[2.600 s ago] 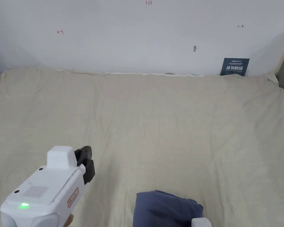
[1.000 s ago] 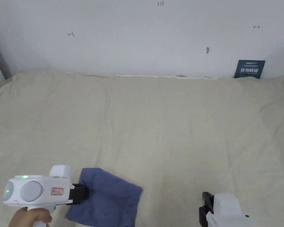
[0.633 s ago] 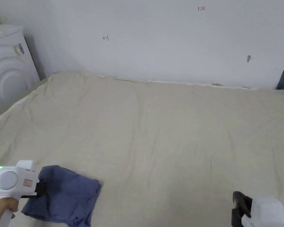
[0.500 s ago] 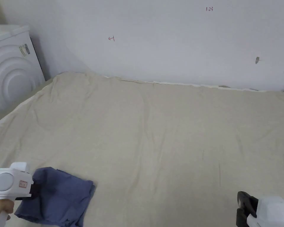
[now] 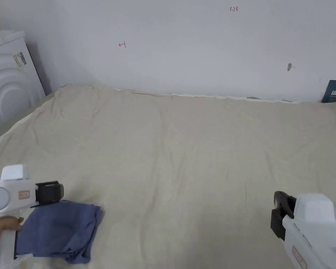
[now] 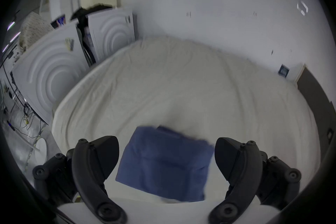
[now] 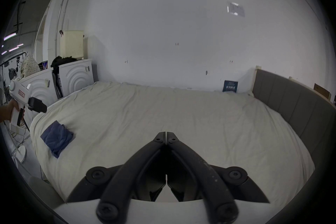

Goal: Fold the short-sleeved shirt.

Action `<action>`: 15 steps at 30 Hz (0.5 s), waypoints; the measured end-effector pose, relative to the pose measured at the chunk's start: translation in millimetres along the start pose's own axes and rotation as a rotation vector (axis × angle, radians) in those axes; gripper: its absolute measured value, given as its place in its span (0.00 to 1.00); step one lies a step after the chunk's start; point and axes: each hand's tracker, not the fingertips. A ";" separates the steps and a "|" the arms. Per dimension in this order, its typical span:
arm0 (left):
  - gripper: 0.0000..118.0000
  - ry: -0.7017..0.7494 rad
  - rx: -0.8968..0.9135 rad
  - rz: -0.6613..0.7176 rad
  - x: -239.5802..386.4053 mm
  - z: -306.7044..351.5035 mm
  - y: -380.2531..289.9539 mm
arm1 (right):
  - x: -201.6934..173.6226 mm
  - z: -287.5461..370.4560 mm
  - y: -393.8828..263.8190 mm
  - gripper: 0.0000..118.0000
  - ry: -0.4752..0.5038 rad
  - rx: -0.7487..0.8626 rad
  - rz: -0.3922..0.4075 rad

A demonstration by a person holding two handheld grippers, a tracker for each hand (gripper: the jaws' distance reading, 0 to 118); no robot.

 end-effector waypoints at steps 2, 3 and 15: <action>0.93 0.002 0.129 -0.006 17.7 27.0 12.2 | 8.3 13.9 11.5 0.01 -0.013 0.040 0.004; 0.93 0.009 0.181 -0.017 28.9 44.2 16.3 | 12.0 20.3 17.1 0.01 -0.021 0.055 0.008; 0.94 -0.136 0.699 -0.152 186.6 196.3 9.1 | 66.6 98.2 71.8 0.01 -0.143 0.267 0.044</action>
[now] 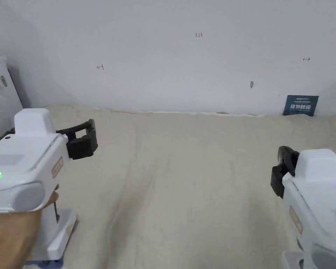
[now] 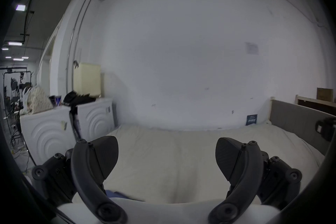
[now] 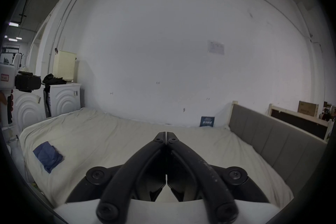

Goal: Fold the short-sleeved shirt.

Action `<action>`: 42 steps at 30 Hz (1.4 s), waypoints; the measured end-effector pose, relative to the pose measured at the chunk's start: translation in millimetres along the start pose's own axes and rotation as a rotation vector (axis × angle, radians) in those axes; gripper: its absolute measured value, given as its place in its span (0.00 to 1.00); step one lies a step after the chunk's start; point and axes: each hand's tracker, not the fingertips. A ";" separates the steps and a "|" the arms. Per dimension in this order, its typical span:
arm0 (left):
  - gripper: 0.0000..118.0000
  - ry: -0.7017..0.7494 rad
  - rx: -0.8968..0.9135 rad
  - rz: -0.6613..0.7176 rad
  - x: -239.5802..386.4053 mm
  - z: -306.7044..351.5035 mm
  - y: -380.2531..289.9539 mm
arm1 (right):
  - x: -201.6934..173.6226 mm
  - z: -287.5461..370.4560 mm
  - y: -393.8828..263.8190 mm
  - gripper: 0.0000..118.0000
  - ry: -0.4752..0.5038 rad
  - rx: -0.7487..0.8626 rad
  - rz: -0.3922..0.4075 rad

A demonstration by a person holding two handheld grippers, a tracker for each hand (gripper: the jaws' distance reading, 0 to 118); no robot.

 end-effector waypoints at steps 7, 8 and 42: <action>0.94 -0.063 0.093 -0.036 76.6 19.1 -23.9 | 29.3 25.7 12.6 0.01 -0.051 0.053 0.001; 0.93 -0.072 0.097 -0.040 85.0 20.7 -29.2 | 33.1 28.7 12.9 0.01 -0.053 0.055 -0.009; 0.00 -0.179 0.070 -0.009 113.7 48.9 -56.3 | 47.4 47.7 5.7 0.01 -0.095 0.056 -0.013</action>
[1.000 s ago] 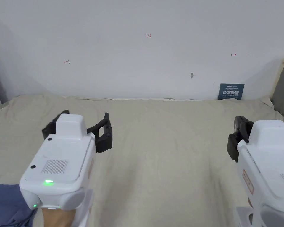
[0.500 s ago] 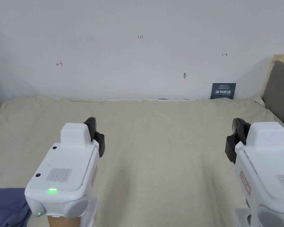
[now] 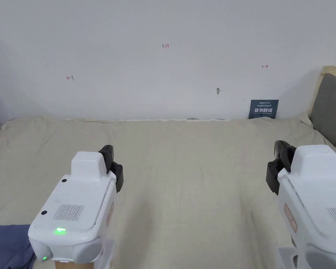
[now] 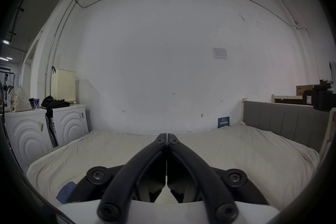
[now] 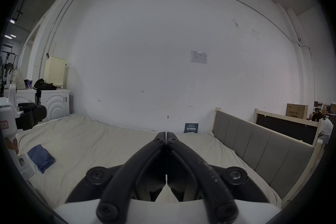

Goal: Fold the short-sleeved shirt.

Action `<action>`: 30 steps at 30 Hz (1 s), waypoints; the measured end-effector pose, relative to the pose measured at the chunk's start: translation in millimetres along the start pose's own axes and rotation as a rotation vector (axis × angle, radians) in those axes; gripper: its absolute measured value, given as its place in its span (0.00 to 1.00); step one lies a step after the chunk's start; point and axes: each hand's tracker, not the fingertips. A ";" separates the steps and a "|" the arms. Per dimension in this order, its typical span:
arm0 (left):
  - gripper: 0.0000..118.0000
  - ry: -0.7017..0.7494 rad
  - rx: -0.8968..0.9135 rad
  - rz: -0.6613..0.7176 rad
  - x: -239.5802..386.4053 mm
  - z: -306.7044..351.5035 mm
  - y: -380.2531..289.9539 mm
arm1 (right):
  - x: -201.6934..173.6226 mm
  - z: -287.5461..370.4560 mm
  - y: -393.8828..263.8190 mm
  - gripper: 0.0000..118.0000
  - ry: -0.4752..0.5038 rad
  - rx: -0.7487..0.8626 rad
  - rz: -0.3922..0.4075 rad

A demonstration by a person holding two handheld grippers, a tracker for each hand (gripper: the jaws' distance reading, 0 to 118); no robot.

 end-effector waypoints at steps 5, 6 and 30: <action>0.00 -0.003 -0.004 -0.001 -2.0 -0.8 -0.6 | 0.1 1.4 1.2 0.01 -0.003 0.005 -0.002; 0.00 0.000 -0.002 -0.005 -1.9 -0.1 -0.7 | 0.1 1.2 1.1 0.01 -0.002 0.006 0.001; 0.00 -0.007 -0.005 0.006 -6.9 -0.7 -1.3 | -2.9 2.9 1.9 0.01 0.003 0.010 0.015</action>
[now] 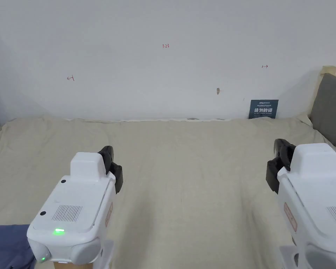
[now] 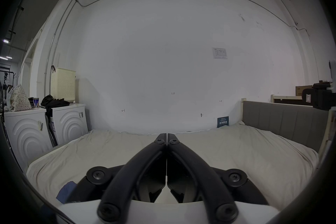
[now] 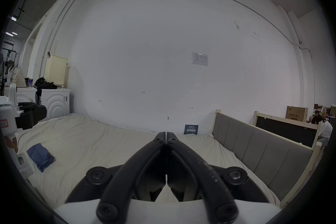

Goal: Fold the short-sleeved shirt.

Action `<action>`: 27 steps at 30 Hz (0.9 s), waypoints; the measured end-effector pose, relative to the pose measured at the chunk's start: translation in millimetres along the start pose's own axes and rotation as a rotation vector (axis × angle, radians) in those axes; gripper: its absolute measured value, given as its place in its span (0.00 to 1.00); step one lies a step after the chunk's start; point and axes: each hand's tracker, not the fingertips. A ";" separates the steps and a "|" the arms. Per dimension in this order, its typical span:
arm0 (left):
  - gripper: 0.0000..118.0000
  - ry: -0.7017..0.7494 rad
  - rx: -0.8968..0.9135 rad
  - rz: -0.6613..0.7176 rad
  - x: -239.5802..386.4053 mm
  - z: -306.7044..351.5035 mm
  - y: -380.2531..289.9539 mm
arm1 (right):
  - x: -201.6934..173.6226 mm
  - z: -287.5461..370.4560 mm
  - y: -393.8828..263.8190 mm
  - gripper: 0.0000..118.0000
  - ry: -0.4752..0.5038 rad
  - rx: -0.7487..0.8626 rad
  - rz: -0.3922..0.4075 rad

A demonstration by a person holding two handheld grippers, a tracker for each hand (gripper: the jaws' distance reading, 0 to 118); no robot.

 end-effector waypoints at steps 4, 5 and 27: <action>0.00 -0.001 0.002 -0.002 0.4 -0.4 0.8 | 0.0 0.2 -0.3 0.01 0.002 -0.001 -0.004; 0.00 0.000 0.001 -0.001 0.6 -0.1 1.0 | 0.0 0.2 -0.2 0.01 0.001 -0.001 -0.004; 0.99 -0.025 0.024 -0.007 6.3 2.3 4.6 | 2.3 0.0 -2.0 0.88 -0.011 -0.002 -0.017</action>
